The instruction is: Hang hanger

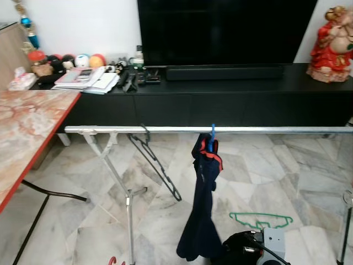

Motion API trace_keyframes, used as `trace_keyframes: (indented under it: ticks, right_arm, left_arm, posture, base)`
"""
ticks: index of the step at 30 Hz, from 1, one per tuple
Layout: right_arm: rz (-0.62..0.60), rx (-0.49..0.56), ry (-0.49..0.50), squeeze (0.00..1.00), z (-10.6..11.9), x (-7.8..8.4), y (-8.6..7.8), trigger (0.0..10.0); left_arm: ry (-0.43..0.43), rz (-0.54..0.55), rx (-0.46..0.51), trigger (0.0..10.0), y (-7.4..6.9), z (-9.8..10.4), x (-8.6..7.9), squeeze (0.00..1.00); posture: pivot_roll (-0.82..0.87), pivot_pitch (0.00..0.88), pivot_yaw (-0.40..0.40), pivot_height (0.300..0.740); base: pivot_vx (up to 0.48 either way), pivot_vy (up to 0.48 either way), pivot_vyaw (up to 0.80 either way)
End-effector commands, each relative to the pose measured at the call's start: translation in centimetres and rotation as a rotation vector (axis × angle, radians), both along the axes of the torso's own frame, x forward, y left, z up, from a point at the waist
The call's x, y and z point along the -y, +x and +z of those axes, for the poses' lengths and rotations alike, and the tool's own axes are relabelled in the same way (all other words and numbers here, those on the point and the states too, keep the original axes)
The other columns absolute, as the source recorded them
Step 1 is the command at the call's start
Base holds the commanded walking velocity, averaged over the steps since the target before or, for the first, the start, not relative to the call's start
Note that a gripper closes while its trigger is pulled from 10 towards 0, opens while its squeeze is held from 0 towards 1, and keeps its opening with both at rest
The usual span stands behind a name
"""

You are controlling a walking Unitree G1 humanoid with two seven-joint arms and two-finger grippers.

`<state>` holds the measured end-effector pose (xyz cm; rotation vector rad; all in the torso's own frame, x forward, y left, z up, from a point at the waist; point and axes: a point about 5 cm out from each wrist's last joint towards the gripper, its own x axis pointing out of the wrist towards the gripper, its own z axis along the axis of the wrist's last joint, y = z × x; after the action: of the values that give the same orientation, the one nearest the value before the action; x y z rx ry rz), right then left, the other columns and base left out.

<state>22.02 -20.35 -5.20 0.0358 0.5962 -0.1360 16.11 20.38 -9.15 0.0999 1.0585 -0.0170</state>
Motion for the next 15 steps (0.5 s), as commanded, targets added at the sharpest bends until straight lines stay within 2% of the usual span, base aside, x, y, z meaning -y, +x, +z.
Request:
trace_keyframes:
  ticks: [1,10,15]
  right_arm:
    - [-0.001,0.011,0.002,0.00,0.16,-0.04,0.23,10.0]
    - [-0.005,0.006,0.002,0.00,0.09,0.01,0.14,10.0]
    - [-0.004,0.005,0.003,0.00,0.09,0.00,0.15,10.0]
  left_arm:
    - [0.005,0.001,-0.038,10.0,-1.13,-0.43,-0.25,0.00]
    - [-0.003,-0.005,-0.036,10.0,-1.11,-0.42,-0.23,0.00]
    - [-0.006,-0.004,-0.034,10.0,-1.11,-0.41,-0.22,0.00]
  posture:
    - [0.00,0.049,0.017,0.740]
    - [0.00,0.049,0.018,0.740]
    - [0.00,0.048,0.018,0.740]
  base:
    - [0.000,0.000,0.00]
    - [0.000,0.000,0.00]
    - [-0.260,0.000,0.00]
